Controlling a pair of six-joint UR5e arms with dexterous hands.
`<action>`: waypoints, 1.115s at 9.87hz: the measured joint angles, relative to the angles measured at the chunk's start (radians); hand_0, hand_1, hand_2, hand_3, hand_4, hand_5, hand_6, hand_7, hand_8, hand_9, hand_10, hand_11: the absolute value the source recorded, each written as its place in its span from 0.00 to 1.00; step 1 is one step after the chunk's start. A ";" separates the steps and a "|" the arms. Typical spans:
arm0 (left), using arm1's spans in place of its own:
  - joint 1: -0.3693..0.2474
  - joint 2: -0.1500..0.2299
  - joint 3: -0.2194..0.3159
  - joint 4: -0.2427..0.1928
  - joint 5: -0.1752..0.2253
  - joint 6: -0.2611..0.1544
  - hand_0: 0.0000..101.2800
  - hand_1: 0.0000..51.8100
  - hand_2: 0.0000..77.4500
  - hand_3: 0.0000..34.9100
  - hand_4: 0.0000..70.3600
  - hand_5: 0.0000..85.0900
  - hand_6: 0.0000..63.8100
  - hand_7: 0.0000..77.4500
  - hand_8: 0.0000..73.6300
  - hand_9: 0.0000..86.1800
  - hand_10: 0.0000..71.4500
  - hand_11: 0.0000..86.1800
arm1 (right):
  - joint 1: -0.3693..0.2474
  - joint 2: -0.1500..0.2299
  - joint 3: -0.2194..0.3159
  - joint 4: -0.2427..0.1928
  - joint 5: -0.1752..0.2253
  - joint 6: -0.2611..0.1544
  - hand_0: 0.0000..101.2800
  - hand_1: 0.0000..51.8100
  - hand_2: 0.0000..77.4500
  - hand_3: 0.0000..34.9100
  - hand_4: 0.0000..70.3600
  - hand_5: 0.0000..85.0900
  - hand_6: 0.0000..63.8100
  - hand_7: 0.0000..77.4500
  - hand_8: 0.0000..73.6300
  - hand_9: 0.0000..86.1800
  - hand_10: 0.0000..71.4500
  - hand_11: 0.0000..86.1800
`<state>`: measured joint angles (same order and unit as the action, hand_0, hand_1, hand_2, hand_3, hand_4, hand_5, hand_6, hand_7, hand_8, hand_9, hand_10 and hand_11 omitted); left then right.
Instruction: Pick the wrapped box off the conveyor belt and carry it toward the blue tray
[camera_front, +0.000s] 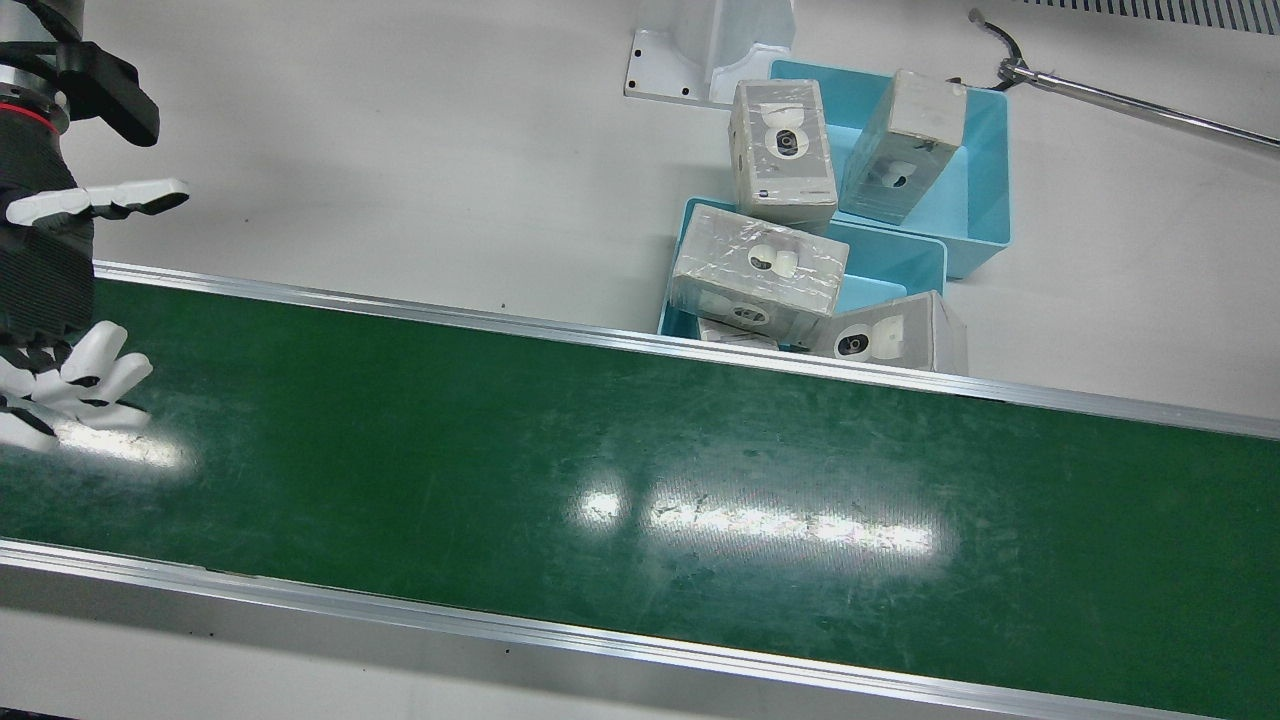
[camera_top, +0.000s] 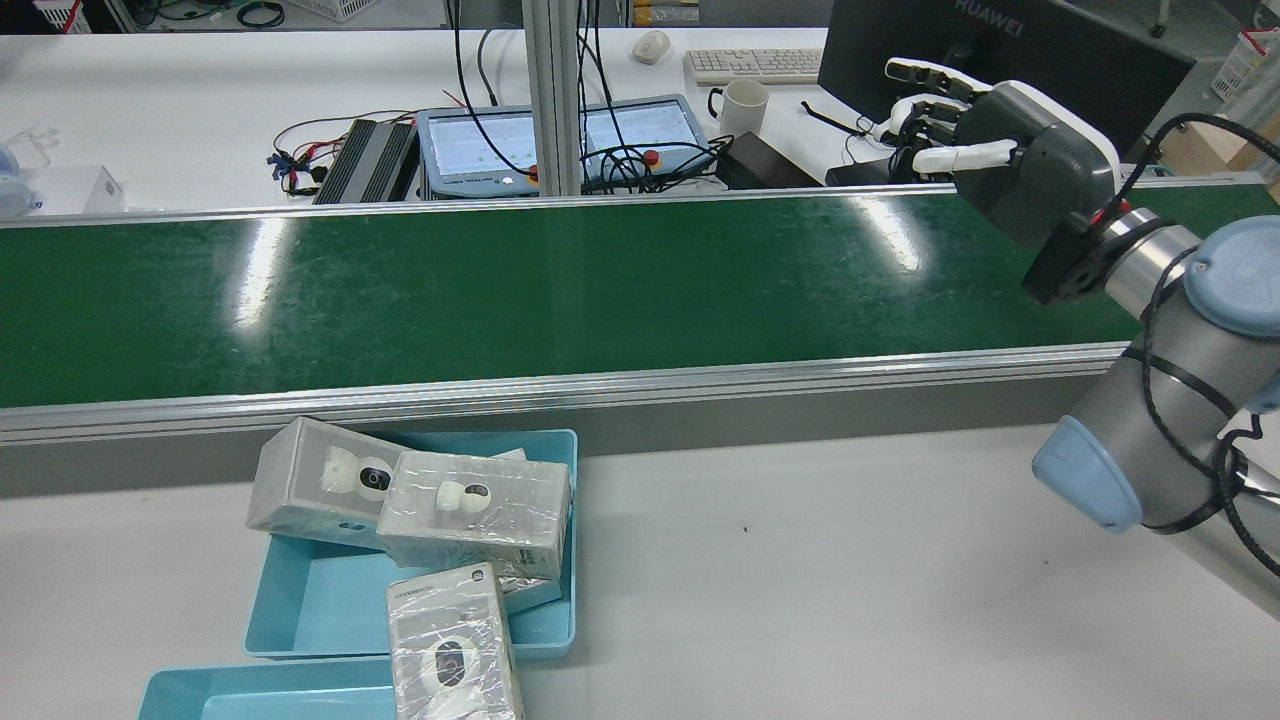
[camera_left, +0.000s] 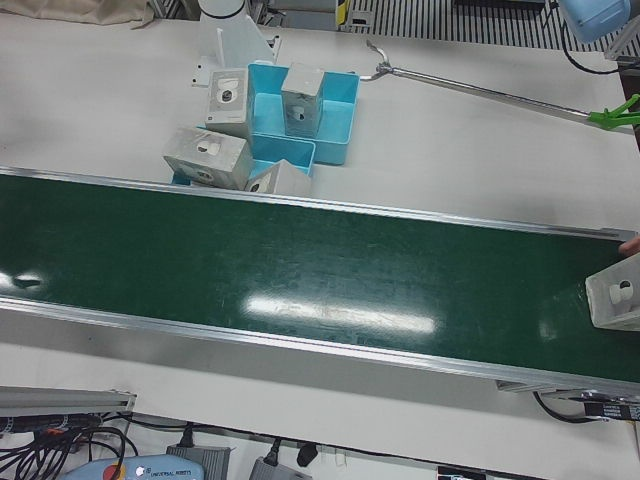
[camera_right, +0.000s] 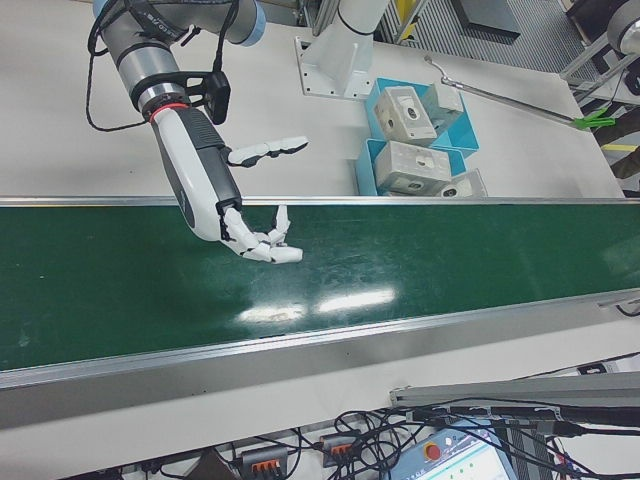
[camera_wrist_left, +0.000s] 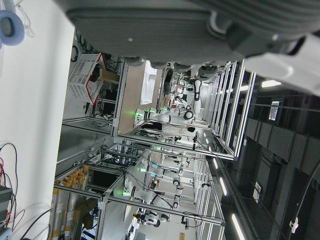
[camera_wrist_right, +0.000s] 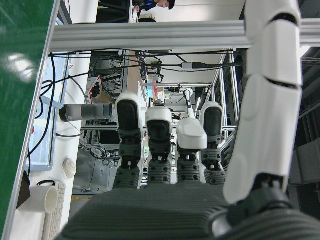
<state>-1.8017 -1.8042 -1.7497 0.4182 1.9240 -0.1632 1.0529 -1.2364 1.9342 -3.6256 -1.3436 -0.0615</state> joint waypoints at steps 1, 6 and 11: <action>0.000 0.000 0.000 0.000 0.000 0.000 0.00 0.00 0.01 0.00 0.00 0.01 0.01 0.01 0.01 0.01 0.01 0.01 | 0.003 0.001 -0.010 0.008 -0.013 0.001 0.46 0.24 0.10 0.02 0.06 0.06 0.32 0.49 0.25 0.37 0.00 0.19; 0.000 0.000 0.000 0.000 0.000 0.000 0.00 0.00 0.01 0.00 0.00 0.01 0.01 0.01 0.01 0.01 0.00 0.01 | 0.074 -0.015 -0.053 0.170 -0.083 0.022 0.44 0.13 0.07 0.00 0.22 0.12 0.16 0.29 0.09 0.09 0.00 0.01; 0.000 0.000 0.000 0.000 0.000 0.000 0.00 0.00 0.01 0.00 0.00 0.01 0.01 0.01 0.01 0.01 0.00 0.01 | 0.093 -0.042 -0.055 0.179 -0.085 0.039 0.44 0.18 0.10 0.00 0.22 0.12 0.17 0.31 0.10 0.10 0.00 0.01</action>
<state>-1.8017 -1.8042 -1.7497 0.4182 1.9240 -0.1632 1.1458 -1.2786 1.8793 -3.4469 -1.4286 -0.0224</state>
